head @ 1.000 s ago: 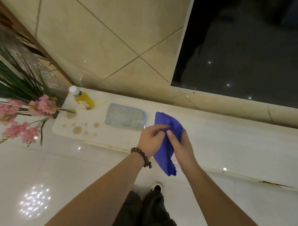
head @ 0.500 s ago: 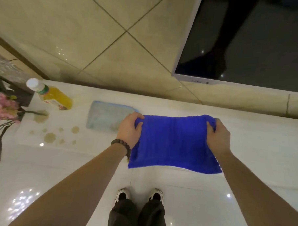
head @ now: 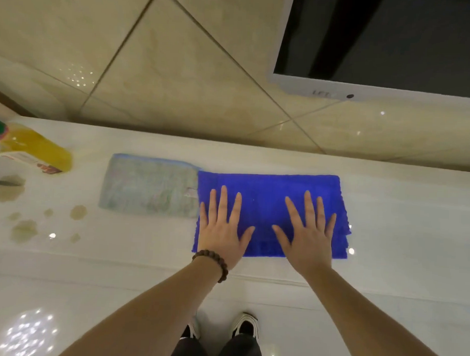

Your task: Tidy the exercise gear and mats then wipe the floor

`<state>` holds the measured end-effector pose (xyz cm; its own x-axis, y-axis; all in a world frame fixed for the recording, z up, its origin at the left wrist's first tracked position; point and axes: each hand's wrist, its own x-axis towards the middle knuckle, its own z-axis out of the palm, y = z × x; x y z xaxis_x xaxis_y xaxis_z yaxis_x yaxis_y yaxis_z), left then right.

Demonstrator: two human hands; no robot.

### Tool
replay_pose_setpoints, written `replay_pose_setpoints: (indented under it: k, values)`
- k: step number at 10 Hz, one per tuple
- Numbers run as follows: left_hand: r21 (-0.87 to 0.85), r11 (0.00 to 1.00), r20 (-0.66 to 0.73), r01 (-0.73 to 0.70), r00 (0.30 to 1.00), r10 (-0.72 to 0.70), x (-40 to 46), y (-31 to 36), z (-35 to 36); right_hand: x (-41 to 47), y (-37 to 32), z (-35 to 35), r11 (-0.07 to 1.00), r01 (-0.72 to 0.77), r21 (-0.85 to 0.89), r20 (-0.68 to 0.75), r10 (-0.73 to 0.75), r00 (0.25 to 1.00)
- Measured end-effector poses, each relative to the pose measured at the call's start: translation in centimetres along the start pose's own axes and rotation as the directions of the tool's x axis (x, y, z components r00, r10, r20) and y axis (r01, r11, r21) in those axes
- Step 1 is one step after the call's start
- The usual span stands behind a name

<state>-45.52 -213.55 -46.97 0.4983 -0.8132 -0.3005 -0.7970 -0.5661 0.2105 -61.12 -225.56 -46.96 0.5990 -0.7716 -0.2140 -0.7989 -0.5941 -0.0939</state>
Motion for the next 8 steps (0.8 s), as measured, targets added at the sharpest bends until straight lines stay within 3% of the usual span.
replay_pose_setpoints:
  k: [1, 4, 6, 8]
  values:
    - [0.083, 0.996, 0.067, 0.027, 0.997, -0.033, 1.0, -0.8, 1.9, 0.2, 1.0, 2.2, 0.994, -0.082, -0.071, 0.068, 0.087, 0.994]
    - [0.134, 0.99, 0.048, -0.038, 0.998, 0.032, 4.7, -0.5, 2.0, 1.7, 2.3, 3.4, 0.964, -0.257, -0.062, 0.035, 0.259, 0.965]
    - [0.156, 0.987, 0.06, -0.041, 0.998, 0.032, 5.5, -0.3, 1.8, 2.1, 2.8, 2.9, 0.959, -0.273, -0.075, 0.069, 0.278, 0.958]
    - [0.13, 0.991, 0.169, -0.037, 0.985, 0.014, 5.4, 0.3, -1.6, 2.4, 2.8, -0.8, 0.972, -0.229, -0.056, 0.254, 0.235, 0.938]
